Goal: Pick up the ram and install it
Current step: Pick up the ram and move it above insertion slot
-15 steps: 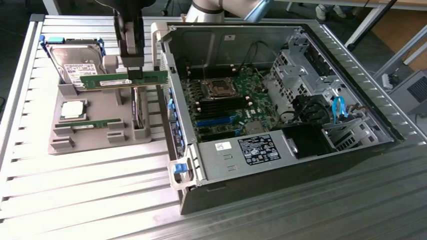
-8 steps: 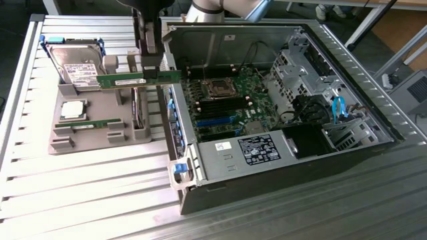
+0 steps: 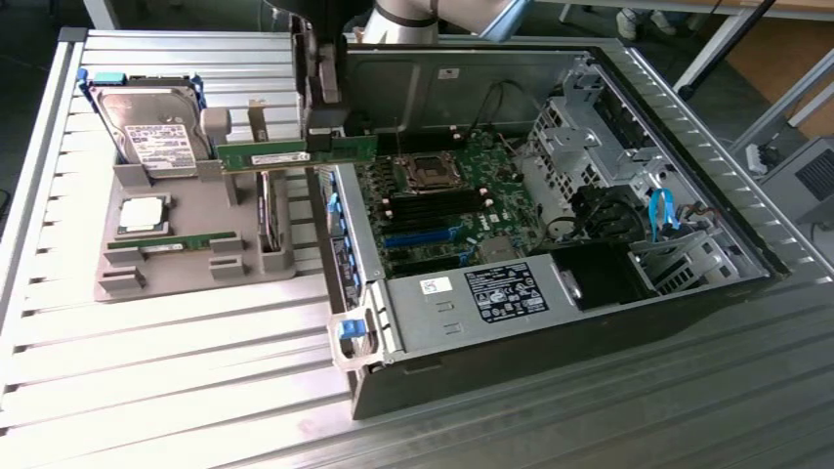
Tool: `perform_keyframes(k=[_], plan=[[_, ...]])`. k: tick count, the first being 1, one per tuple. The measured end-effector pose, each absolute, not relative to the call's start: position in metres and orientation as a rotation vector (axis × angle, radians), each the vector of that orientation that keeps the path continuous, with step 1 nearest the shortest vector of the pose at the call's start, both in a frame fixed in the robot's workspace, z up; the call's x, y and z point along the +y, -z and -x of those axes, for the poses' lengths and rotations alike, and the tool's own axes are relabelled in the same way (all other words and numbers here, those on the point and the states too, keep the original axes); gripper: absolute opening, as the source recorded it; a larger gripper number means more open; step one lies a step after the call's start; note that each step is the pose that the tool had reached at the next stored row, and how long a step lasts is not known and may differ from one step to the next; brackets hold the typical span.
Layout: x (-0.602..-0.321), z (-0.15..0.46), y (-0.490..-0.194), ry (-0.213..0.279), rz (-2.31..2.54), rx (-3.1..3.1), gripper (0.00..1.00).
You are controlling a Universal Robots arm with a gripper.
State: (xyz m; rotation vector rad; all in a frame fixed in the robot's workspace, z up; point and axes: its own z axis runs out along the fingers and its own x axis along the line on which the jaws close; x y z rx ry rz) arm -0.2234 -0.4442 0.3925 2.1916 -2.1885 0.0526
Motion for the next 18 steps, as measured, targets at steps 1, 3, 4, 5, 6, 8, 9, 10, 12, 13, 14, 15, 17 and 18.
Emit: perform_keyframes(k=[1,3,4,5,6,8,9,10,12,13,14,15,17,18], plan=[[-0.444,0.221,-0.392,-0.053,-2.192,-2.188,0.11],[-0.444,0.216,-0.393,-0.053,-2.192,-2.188,0.11],[-0.444,0.214,-0.393,-0.053,-2.192,-2.188,0.11],[-0.444,0.211,-0.392,-0.053,-2.192,-2.188,0.11],[-0.444,0.209,-0.392,-0.053,-2.192,-2.188,0.11],[-0.444,0.203,-0.392,-0.053,-2.192,-2.188,0.11],[-0.444,0.201,-0.392,-0.053,-2.192,-2.188,0.11],[-0.444,0.199,-0.392,-0.053,-2.192,-2.188,0.11],[-0.444,0.194,-0.392,-0.053,-2.192,-2.188,0.11],[-0.444,0.19,-0.392,-0.053,-2.192,-2.188,0.11],[-0.444,0.187,-0.392,-0.053,-2.191,-2.188,0.11],[-0.444,0.185,-0.392,-0.053,-2.192,-2.188,0.11],[-0.444,0.181,-0.392,-0.053,-2.192,-2.189,0.11],[-0.444,0.179,-0.392,-0.053,-2.192,-2.188,0.11]])
